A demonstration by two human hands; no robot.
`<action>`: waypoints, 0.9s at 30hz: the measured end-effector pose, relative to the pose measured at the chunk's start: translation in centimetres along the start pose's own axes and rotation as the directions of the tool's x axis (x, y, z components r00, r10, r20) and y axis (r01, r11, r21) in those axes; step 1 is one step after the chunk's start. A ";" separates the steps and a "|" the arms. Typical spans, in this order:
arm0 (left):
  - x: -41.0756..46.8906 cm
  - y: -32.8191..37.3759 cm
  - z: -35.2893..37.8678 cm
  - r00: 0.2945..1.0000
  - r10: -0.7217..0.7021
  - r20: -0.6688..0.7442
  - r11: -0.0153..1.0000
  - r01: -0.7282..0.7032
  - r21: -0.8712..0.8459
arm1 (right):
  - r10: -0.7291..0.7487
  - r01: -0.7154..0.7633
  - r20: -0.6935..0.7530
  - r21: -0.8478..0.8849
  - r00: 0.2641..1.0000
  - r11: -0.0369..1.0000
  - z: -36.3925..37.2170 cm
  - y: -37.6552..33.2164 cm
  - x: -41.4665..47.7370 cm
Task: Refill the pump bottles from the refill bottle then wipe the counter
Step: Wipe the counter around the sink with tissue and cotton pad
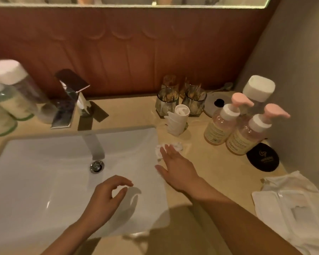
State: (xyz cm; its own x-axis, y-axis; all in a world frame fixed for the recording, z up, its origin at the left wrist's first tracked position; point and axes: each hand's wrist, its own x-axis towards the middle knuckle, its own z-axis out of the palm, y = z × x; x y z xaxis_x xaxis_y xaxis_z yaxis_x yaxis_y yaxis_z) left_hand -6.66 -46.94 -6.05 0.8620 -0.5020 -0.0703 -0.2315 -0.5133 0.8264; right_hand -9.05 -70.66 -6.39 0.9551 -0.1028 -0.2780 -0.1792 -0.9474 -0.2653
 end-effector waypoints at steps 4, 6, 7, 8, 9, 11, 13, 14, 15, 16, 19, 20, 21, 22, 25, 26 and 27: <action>-2.3 -1.6 -1.0 0.995 -0.088 0.038 0.996 0.088 0.021 | 0.100 -0.108 0.071 0.113 0.992 0.988 -1.3 -0.5 4.3; -2.9 -2.2 -1.2 0.989 -0.135 0.053 0.991 0.134 0.023 | 0.114 -0.120 0.065 0.109 0.991 0.987 -1.3 -0.7 4.2; -3.2 -2.4 -1.1 0.987 -0.151 0.058 0.988 0.150 0.019 | 0.101 -0.105 0.047 0.093 0.994 0.990 -1.0 -0.7 3.5; -3.2 -2.4 -1.1 0.985 -0.160 0.064 0.987 0.159 0.018 | 0.070 -0.072 0.029 0.074 0.997 0.995 -0.8 -0.6 2.4; -3.3 -2.4 -0.9 0.984 -0.165 0.073 0.986 0.164 0.017 | 0.036 -0.037 0.023 0.058 0.999 0.998 -0.4 -0.4 0.9; -3.3 -2.1 -0.3 0.981 -0.167 0.100 0.986 0.166 0.017 | -0.022 0.021 0.012 0.027 1.000 0.999 0.6 0.0 -2.6; -3.4 -1.4 1.0 0.981 -0.146 0.130 0.989 0.144 0.029 | -0.023 0.022 0.025 0.027 0.999 0.999 1.5 0.0 -6.4; -3.4 -0.9 1.9 0.984 -0.116 0.133 0.993 0.110 0.052 | -0.010 0.009 0.036 0.029 0.999 1.000 2.1 -0.1 -8.3; -3.5 -0.3 2.8 0.987 -0.073 0.143 0.994 0.060 0.092 | -0.002 0.002 0.012 0.017 1.000 1.000 2.8 -0.3 -10.3; -3.6 0.5 3.9 0.985 -0.015 0.171 0.989 -0.010 0.146 | 0.016 -0.016 -0.037 -0.002 0.999 1.000 3.2 -0.7 -12.3; -4.8 2.9 7.1 0.920 0.122 0.373 0.949 -0.218 0.228 | 0.057 -0.059 -0.055 -0.028 0.997 0.998 4.8 -0.9 -16.9; -5.4 3.6 8.2 0.875 0.155 0.458 0.935 -0.280 0.218 | 0.061 -0.062 -0.021 -0.037 0.998 0.997 5.2 -0.8 -17.9; -6.0 4.2 9.0 0.832 0.191 0.521 0.926 -0.329 0.187 | 0.051 -0.052 -0.022 -0.035 0.998 0.998 5.4 -0.7 -18.4; -6.6 4.7 9.7 0.803 0.216 0.555 0.917 -0.362 0.167 | 0.034 -0.034 -0.015 -0.025 0.999 0.999 5.0 -0.7 -18.6; -6.2 5.4 10.6 0.802 0.191 0.565 0.876 -0.399 0.270 | 0.073 -0.074 -0.056 -0.009 0.996 0.997 5.2 0.1 -16.6; -5.4 5.7 10.7 0.812 0.159 0.561 0.864 -0.390 0.320 | 0.102 -0.106 -0.089 -0.040 0.991 0.994 4.6 0.1 -15.5; -4.3 5.9 10.9 0.822 0.128 0.555 0.861 -0.371 0.349 | 0.099 -0.111 -0.127 -0.088 0.987 0.990 4.4 0.3 -14.1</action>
State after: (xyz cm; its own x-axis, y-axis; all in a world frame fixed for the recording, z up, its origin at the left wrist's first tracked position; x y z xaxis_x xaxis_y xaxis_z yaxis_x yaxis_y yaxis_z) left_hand -16.61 -55.40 -6.96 0.4280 -0.8650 -0.2620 -0.6761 -0.4988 0.5423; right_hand -23.55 -68.15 -6.58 0.9549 -0.2339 -0.1831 -0.2623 -0.9532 -0.1506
